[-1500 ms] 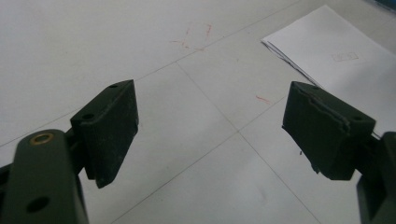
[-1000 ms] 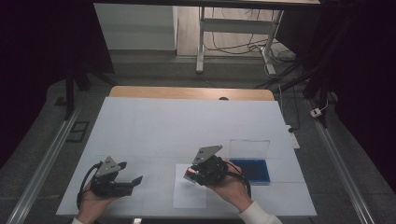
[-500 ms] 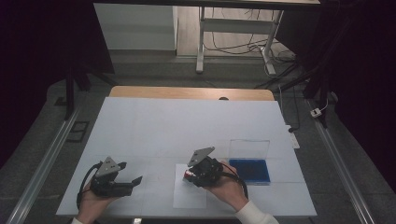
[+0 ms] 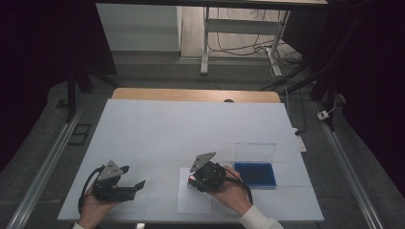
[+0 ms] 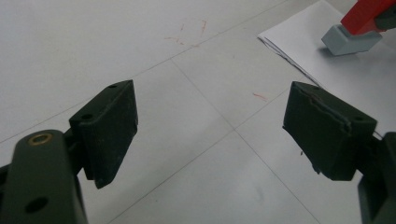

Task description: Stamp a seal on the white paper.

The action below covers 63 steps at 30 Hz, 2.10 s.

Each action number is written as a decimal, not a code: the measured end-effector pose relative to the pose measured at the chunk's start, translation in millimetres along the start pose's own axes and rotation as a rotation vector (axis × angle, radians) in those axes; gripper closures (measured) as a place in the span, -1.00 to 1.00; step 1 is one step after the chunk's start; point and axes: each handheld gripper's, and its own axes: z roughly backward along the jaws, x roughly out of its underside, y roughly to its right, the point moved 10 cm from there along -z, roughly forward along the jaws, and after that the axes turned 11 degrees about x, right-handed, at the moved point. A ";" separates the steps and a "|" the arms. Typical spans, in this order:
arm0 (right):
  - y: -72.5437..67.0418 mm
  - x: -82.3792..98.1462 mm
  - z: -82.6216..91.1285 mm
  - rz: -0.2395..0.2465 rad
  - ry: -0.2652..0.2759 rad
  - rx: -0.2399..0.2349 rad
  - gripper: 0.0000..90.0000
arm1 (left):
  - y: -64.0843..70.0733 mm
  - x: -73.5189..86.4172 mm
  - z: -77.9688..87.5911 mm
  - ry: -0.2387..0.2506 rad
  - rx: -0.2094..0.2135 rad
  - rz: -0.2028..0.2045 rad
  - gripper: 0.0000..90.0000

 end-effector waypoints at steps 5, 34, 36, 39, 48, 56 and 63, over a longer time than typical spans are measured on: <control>0.7 2.2 -1.5 -0.001 -0.008 0.005 0.56 | 0.2 0.3 0.1 0.001 0.002 -0.001 -0.60; 0.0 7.3 -8.8 0.022 -0.032 0.029 0.56 | -0.6 2.0 0.4 -0.003 0.000 0.000 -0.60; 0.0 7.3 -8.9 0.022 -0.033 0.029 0.56 | -0.5 2.0 0.4 -0.003 0.000 -0.001 -0.60; 0.0 7.4 -9.1 0.018 -0.035 0.029 0.56 | -0.5 2.4 0.2 -0.004 0.000 0.000 -0.60; -0.6 8.0 -9.7 0.009 -0.043 0.034 0.57 | -0.5 2.8 0.4 -0.007 -0.004 -0.002 -0.60; -0.9 10.0 -12.6 -0.002 -0.065 0.030 0.57 | -1.1 3.6 0.3 -0.010 -0.008 0.000 -0.60; -0.7 11.2 -13.3 0.001 -0.063 0.029 0.57 | -1.6 3.7 1.3 -0.008 -0.009 0.004 -0.60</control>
